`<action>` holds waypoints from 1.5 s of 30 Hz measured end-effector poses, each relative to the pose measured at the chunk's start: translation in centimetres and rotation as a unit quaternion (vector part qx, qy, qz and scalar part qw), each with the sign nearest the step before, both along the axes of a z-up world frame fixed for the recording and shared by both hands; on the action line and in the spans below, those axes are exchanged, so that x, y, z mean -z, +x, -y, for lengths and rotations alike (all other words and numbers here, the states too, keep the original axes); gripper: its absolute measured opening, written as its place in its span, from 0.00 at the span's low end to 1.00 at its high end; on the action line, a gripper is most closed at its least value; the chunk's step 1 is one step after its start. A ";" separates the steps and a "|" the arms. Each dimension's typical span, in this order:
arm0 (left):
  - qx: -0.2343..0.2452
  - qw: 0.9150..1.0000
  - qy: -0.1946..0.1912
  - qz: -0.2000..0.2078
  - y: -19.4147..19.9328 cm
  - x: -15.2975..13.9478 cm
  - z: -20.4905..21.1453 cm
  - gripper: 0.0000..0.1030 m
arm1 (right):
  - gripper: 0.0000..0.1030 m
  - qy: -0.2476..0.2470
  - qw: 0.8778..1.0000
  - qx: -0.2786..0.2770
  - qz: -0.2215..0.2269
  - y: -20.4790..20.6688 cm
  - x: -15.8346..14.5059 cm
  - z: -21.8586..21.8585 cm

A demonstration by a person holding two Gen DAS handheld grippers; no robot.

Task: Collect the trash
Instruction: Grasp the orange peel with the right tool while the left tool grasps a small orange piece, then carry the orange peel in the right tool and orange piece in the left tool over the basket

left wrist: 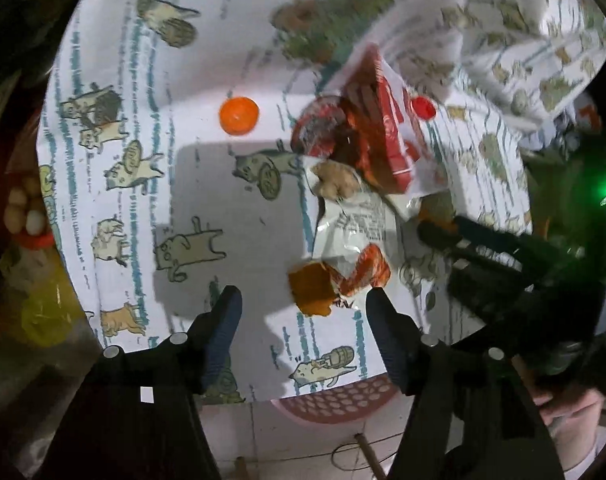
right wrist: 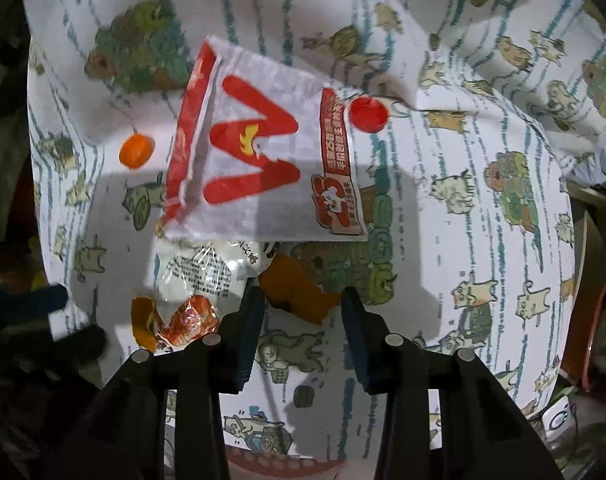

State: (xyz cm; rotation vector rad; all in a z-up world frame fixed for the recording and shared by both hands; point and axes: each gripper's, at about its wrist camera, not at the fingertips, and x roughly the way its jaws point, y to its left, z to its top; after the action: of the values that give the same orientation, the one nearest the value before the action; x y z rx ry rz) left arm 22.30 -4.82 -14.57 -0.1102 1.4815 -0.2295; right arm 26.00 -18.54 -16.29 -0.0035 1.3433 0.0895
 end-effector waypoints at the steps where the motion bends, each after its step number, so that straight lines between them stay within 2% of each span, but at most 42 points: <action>1: 0.002 1.000 0.009 0.000 -0.1 0.2 0.4 0.59 | 0.41 0.003 1.000 0.003 0.002 0.1 -0.4 0.4; 3: 0.002 1.000 0.012 -0.004 -0.2 0.7 0.6 0.43 | 0.41 0.014 1.000 0.010 0.006 0.2 -1.2 1.0; 6: 0.002 1.000 0.000 -0.020 -0.1 1.5 1.1 0.43 | 0.41 0.024 1.000 0.015 0.008 0.3 -2.0 1.6; 10: 0.001 1.000 0.006 -0.026 0.1 2.2 1.6 0.41 | 0.41 0.007 1.000 0.017 0.021 0.2 -2.7 2.6; 11: 0.003 1.000 0.007 -0.028 0.1 2.5 1.8 0.35 | 0.41 0.007 1.000 0.018 0.022 0.1 -2.8 2.9; 12: 0.005 0.999 0.010 -0.032 0.2 2.8 1.8 0.22 | 0.41 0.010 1.000 0.018 0.022 -0.2 -3.2 3.4; 13: 0.010 0.999 0.017 -0.036 0.1 3.2 2.0 0.13 | 0.41 0.012 1.000 0.018 0.022 0.2 -3.2 4.0; 15: 0.012 0.999 0.019 -0.032 0.1 3.3 2.2 0.01 | 0.41 0.012 0.999 0.021 0.024 0.7 -2.9 3.8; 16: 0.008 0.999 0.018 -0.027 0.1 3.0 2.0 0.00 | 0.41 0.013 0.999 0.024 0.025 0.6 -2.3 3.7; 21: -0.008 1.000 0.003 -0.010 0.3 1.7 1.1 0.00 | 0.41 0.017 0.999 0.027 0.027 0.1 -3.2 5.2; 23: -0.013 1.000 0.000 -0.005 0.3 1.3 0.9 0.00 | 0.41 0.012 0.999 0.027 0.029 0.1 -2.5 4.1; 28: -0.018 1.000 -0.010 0.004 0.2 0.5 0.5 0.00 | 0.41 0.028 0.998 0.038 0.029 -0.3 -2.9 5.1; 29: -0.022 1.000 -0.009 0.003 0.2 0.5 0.3 0.03 | 0.41 0.030 0.998 0.041 0.029 -0.3 -3.0 5.3; 30: -0.026 1.000 -0.007 -0.001 0.1 0.5 0.1 0.25 | 0.41 0.031 0.998 0.045 0.030 -0.3 -3.0 5.4; 32: -0.024 1.000 -0.010 -0.008 0.1 0.9 0.2 0.58 | 0.41 0.034 0.998 0.049 0.030 -0.4 -3.1 5.7; 41: -0.018 1.000 0.000 -0.025 0.2 2.6 1.5 0.57 | 0.41 0.029 0.998 0.037 0.033 -0.3 -3.3 5.6; 43: -0.017 0.999 0.013 -0.023 0.4 3.1 1.9 0.47 | 0.41 0.033 0.998 0.038 0.033 -0.2 -3.4 5.7; 44: -0.012 0.999 0.017 -0.025 0.5 3.4 2.2 0.30 | 0.41 0.034 0.998 0.037 0.032 -0.2 -3.4 5.7; 45: -0.006 0.999 0.018 -0.029 0.6 3.8 2.4 0.29 | 0.41 0.034 0.998 0.035 0.032 -0.2 -3.4 5.7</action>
State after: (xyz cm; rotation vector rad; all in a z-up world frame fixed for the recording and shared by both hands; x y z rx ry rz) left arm 22.86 -7.22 -18.32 -0.0967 1.5410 -0.1905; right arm 25.79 -24.24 -12.87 0.0976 1.2737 0.0747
